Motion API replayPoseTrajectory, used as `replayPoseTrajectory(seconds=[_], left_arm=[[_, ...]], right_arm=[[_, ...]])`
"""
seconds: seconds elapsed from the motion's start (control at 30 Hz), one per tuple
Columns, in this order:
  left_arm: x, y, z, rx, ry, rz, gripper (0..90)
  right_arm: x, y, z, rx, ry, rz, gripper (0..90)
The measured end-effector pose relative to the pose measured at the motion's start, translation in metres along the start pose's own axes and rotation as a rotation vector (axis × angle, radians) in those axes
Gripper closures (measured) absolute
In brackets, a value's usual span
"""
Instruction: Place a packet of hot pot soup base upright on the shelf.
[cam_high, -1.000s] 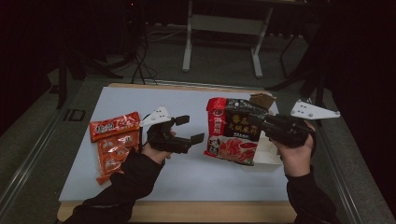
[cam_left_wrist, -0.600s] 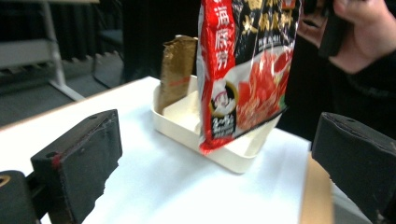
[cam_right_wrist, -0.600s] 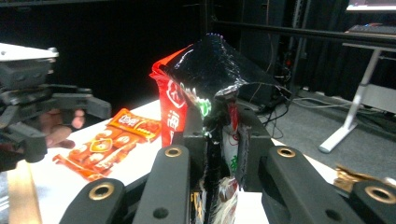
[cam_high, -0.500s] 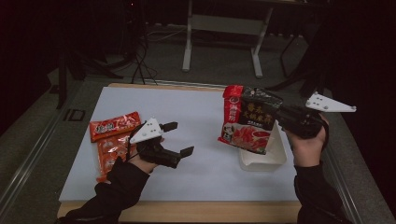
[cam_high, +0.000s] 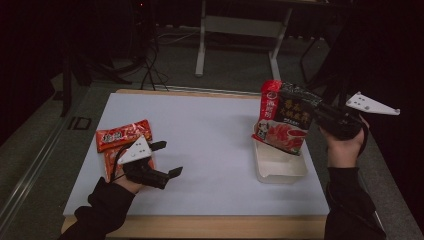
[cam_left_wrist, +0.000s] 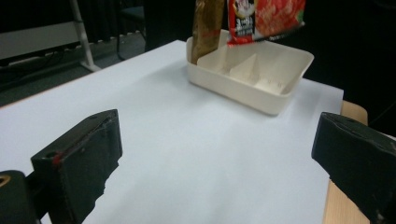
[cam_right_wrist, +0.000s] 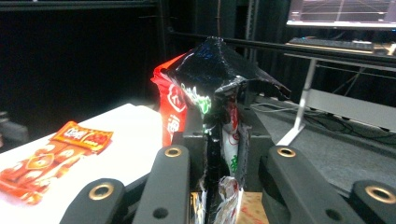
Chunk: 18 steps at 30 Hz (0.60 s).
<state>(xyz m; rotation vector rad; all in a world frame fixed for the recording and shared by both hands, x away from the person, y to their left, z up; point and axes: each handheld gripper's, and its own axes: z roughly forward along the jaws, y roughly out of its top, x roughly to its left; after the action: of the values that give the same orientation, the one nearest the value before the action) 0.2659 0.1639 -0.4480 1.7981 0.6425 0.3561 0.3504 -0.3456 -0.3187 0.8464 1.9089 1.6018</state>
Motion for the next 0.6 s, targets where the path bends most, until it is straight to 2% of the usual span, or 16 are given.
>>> replayPoseTrajectory(seconds=[0.17,0.4,0.47,0.57,0.6], left_arm=[[-0.004,-0.017,-0.007,0.024,-0.003,-0.031,2.1],[-0.019,-0.046,-0.016,0.0,-0.005,-0.089,2.2],[-0.02,-0.051,-0.016,-0.014,-0.01,-0.105,2.2],[-0.02,-0.056,-0.014,-0.013,-0.009,-0.123,2.1],[-0.019,-0.057,-0.014,-0.021,-0.009,-0.131,2.2]], right_arm=[[-0.014,-0.004,0.002,0.001,-0.02,0.006,77.0],[-0.031,-0.012,0.014,0.034,-0.056,0.0,76.9],[-0.035,-0.017,0.019,0.047,-0.059,-0.012,76.7],[-0.045,-0.025,0.026,0.063,-0.062,0.019,76.4],[-0.047,-0.028,0.028,0.068,-0.068,0.015,76.4]])
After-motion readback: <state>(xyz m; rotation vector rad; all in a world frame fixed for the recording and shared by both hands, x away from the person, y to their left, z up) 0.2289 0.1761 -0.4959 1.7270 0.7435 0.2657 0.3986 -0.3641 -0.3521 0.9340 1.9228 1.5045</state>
